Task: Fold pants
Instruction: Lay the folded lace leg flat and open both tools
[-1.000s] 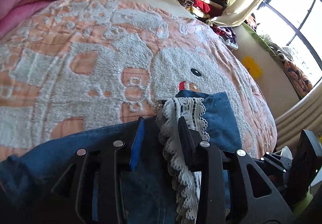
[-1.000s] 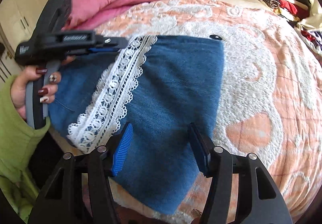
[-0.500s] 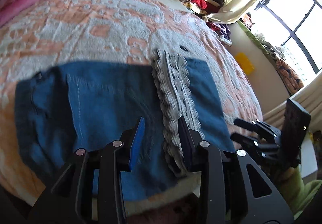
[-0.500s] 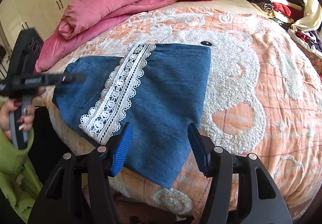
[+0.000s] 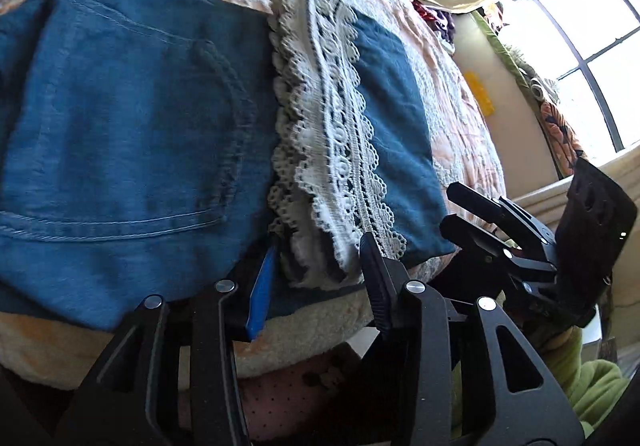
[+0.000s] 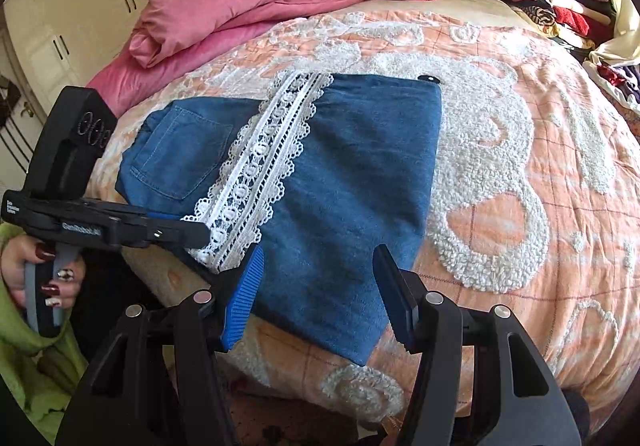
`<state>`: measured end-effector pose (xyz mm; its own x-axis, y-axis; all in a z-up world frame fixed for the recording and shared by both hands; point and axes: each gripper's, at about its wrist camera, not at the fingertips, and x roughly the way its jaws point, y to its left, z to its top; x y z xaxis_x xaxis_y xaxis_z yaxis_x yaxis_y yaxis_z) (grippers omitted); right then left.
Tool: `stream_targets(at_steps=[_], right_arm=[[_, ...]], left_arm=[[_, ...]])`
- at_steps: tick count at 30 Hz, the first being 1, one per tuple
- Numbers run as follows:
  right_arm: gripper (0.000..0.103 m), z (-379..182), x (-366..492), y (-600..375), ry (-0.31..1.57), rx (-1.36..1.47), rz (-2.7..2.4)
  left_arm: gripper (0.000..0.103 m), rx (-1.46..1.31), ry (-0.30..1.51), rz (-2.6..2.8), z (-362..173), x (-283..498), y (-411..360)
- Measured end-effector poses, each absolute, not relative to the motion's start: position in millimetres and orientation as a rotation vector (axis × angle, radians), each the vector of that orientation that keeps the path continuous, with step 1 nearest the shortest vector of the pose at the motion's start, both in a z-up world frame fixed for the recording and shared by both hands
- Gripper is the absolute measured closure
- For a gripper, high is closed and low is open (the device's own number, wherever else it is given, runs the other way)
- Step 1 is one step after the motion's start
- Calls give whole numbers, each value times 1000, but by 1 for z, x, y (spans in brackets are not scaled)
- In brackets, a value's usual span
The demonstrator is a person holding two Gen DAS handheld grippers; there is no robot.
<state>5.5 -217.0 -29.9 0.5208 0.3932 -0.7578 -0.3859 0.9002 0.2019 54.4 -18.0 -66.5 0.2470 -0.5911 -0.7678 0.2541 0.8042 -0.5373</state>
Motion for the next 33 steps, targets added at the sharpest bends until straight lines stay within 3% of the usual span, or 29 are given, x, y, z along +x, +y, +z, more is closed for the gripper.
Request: stream_targets(at_steps=[1, 2, 8, 24, 33], right_arm=[[47, -31, 6, -217, 913, 7, 465], [47, -33, 6, -217, 918, 6, 461], [47, -31, 2, -216, 915, -6, 450], [48, -60, 8, -200, 1016, -132, 413], [47, -36, 4, -214, 950, -53, 429]], left_arm=[[83, -315, 1185, -582, -68, 54, -22], [87, -307, 1182, -580, -69, 55, -24], [97, -231, 1153, -581, -50, 43, -25], [93, -139, 1156, -562, -63, 40, -25], [88, -125, 1104, -553, -46, 32, -12]])
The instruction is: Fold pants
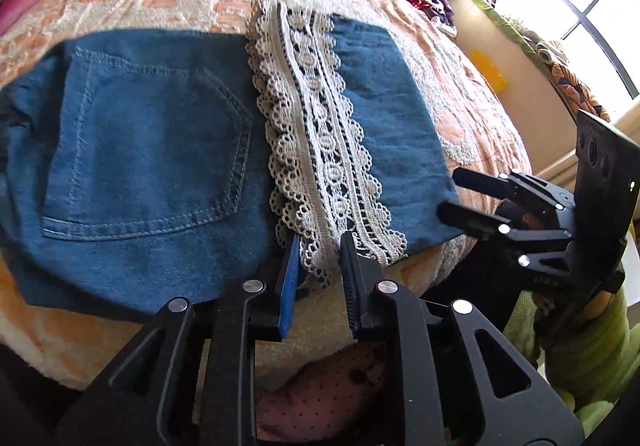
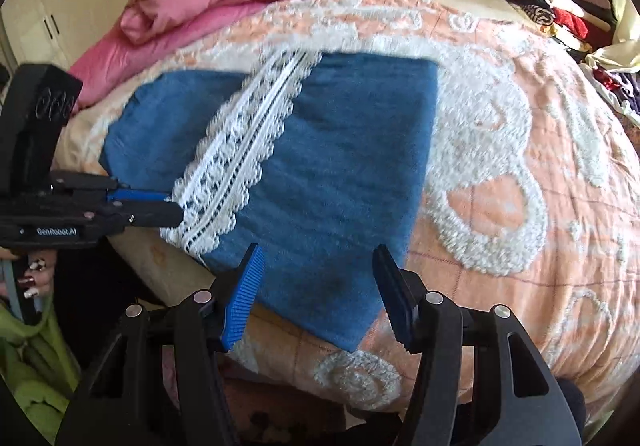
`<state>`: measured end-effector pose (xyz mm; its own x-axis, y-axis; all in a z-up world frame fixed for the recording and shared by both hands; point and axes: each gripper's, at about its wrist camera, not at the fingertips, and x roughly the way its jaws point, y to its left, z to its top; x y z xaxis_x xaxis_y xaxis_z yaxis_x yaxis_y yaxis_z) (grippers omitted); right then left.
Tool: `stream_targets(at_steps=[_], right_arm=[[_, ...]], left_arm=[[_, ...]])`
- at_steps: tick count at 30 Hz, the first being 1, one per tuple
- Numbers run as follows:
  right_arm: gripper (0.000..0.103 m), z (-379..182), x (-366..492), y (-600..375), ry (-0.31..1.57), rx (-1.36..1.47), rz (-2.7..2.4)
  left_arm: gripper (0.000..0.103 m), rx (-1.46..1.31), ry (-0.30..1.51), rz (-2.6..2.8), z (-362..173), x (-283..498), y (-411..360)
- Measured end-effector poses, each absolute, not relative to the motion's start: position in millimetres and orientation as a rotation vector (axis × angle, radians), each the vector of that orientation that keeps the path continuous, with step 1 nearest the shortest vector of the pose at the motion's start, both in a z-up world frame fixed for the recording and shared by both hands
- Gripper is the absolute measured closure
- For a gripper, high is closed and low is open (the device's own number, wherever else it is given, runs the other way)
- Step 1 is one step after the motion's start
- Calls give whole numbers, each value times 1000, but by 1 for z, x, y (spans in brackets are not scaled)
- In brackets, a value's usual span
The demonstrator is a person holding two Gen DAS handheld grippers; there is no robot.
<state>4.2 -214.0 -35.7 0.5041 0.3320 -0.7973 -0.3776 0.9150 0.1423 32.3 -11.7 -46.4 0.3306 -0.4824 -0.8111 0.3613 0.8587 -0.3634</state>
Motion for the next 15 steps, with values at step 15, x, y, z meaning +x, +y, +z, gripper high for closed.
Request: stream_targets(at_steps=[15], right_arm=[[41, -14, 99, -177, 925, -125, 443]], left_arm=[[77, -42, 1103, -514, -48, 32, -21]])
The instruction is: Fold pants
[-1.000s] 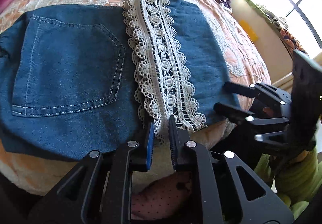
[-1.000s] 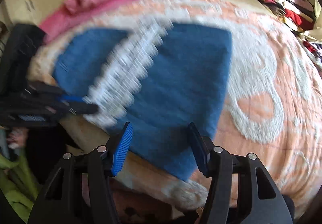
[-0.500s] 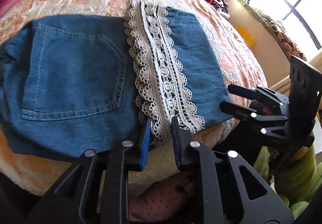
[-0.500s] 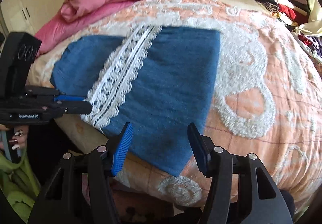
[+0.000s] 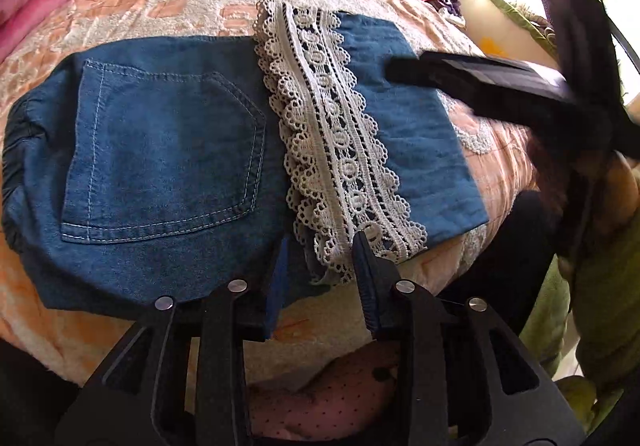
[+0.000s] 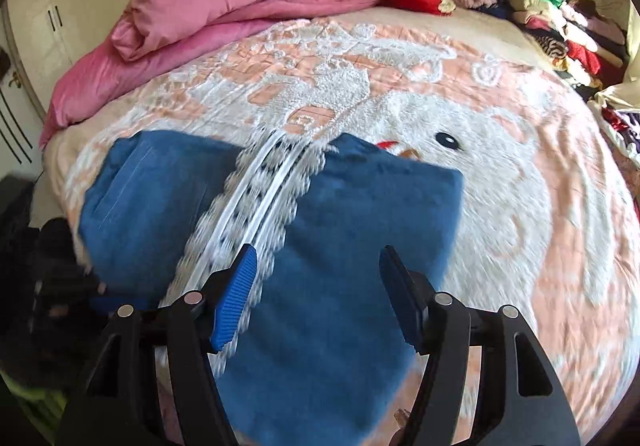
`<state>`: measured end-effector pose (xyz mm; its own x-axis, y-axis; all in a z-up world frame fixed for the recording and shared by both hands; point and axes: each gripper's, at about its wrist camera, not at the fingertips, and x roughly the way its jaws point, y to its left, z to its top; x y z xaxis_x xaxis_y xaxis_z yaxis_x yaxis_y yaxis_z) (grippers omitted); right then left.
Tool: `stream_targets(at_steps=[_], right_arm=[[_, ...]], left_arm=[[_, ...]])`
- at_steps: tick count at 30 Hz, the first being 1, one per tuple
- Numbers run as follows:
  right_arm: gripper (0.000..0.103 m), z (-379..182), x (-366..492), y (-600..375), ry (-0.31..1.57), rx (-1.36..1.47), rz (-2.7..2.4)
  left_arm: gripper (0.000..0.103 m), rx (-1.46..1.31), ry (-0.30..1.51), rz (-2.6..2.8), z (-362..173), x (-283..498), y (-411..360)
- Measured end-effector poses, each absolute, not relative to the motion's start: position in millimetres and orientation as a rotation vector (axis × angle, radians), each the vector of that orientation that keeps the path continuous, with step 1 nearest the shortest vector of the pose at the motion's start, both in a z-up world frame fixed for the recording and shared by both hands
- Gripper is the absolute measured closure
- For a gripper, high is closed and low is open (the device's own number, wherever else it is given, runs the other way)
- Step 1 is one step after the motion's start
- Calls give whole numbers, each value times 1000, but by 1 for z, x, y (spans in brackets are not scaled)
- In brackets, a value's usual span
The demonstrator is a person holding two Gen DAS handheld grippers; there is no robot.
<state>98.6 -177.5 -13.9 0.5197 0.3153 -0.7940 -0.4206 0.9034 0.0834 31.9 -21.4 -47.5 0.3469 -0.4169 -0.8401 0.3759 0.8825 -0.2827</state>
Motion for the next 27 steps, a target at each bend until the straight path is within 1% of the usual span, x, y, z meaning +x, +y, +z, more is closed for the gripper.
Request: stream_targets(at_steps=[4, 7, 10, 12, 14, 16, 17, 18, 19, 20, 21, 22, 24, 26, 27], right_arm=[[40, -41, 131, -172, 1000, -160, 385], [39, -58, 141, -175, 1040, -121, 387], [39, -51, 137, -175, 1024, -116, 389], [38, -41, 131, -182, 1001, -64, 401], [34, -30, 126, -190, 980, -13, 401], [33, -23, 120, -193, 962, 12, 402], [30, -19, 118, -195, 958, 21, 408], [24, -14, 115, -196, 951, 25, 414], [22, -11, 113, -195, 944, 22, 415], [20, -7, 110, -194, 936, 16, 415], [17, -2, 107, -193, 926, 10, 420], [15, 1, 105, -190, 919, 6, 424], [12, 11, 102, -183, 897, -8, 440], [8, 19, 99, -176, 878, -27, 461], [8, 24, 99, -171, 867, -39, 473]], left_arm=[[75, -40, 1101, -517, -50, 33, -20], [73, -55, 1100, -522, -51, 35, -18], [70, -61, 1091, -522, -47, 35, -14], [69, -56, 1077, -520, -42, 33, -13], [66, -55, 1062, -518, -38, 32, -9], [61, -52, 1047, -513, -33, 29, -5], [58, -50, 1039, -508, -31, 29, -3], [54, -50, 1031, -503, -28, 28, -1], [52, -52, 1023, -498, -25, 27, 1], [48, -51, 1016, -492, -23, 26, 3], [41, -49, 1005, -483, -19, 25, 7], [37, -48, 992, -474, -15, 23, 11], [20, -51, 971, -441, -8, 23, 19], [19, -64, 955, -405, -2, 22, 34], [18, -73, 945, -382, 1, 21, 44]])
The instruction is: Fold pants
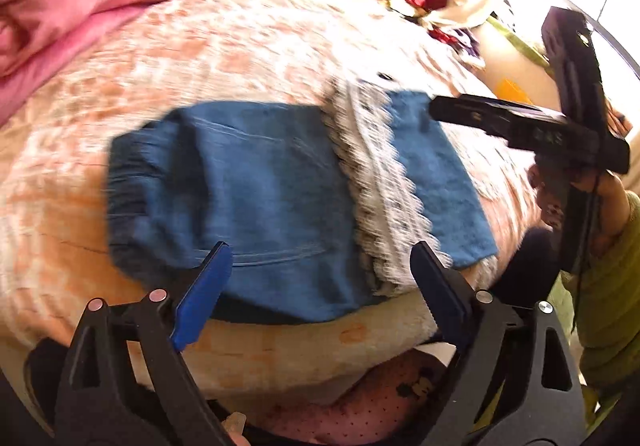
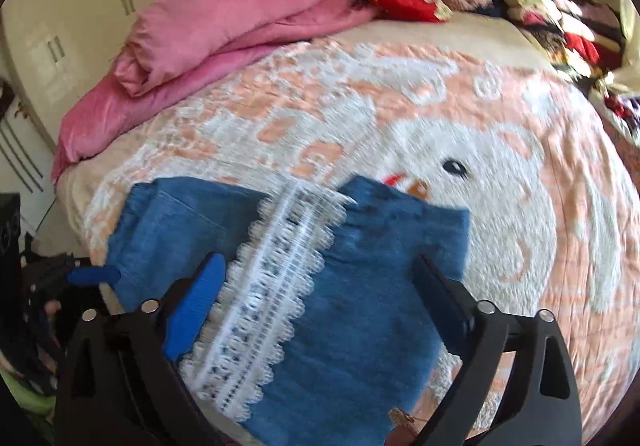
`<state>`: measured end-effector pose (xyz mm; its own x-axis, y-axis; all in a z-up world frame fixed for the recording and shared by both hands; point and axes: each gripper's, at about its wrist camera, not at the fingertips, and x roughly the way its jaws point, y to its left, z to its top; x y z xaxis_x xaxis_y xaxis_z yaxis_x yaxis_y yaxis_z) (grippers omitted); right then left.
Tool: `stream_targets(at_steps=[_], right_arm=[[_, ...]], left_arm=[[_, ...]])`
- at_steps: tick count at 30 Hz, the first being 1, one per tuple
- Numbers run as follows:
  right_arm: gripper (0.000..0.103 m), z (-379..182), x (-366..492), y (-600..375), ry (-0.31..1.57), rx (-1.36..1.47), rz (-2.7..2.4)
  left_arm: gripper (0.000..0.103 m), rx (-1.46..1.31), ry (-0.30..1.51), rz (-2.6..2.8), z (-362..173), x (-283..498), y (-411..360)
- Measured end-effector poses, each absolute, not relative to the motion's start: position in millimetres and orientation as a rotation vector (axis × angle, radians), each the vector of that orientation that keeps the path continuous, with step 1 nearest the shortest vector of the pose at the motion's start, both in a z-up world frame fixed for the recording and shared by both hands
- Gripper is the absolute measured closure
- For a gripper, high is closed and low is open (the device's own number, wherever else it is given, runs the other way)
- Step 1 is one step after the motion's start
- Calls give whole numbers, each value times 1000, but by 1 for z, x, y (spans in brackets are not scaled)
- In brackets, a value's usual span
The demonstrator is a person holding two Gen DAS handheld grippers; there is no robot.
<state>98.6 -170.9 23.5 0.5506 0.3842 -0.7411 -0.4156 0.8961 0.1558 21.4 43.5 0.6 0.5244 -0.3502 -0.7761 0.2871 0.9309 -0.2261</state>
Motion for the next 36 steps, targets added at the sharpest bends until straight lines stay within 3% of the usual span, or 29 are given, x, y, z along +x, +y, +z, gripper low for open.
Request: stream_targets(at_steps=[3, 20, 25, 30, 36], right_arm=[[8, 32, 101, -155, 851, -66, 510], [8, 44, 121, -44, 857, -232, 707], [8, 34, 130, -10, 896, -268, 784], [8, 21, 137, 19, 941, -304, 837], [8, -2, 145, 52, 1014, -341, 892]], left_arm=[[14, -106, 930, -327, 4, 20, 68], [15, -379, 994, -295, -34, 25, 143], [31, -465, 999, -341, -44, 31, 140], [77, -538, 1022, -374, -61, 41, 137], [78, -554, 1045, -386, -70, 47, 134]])
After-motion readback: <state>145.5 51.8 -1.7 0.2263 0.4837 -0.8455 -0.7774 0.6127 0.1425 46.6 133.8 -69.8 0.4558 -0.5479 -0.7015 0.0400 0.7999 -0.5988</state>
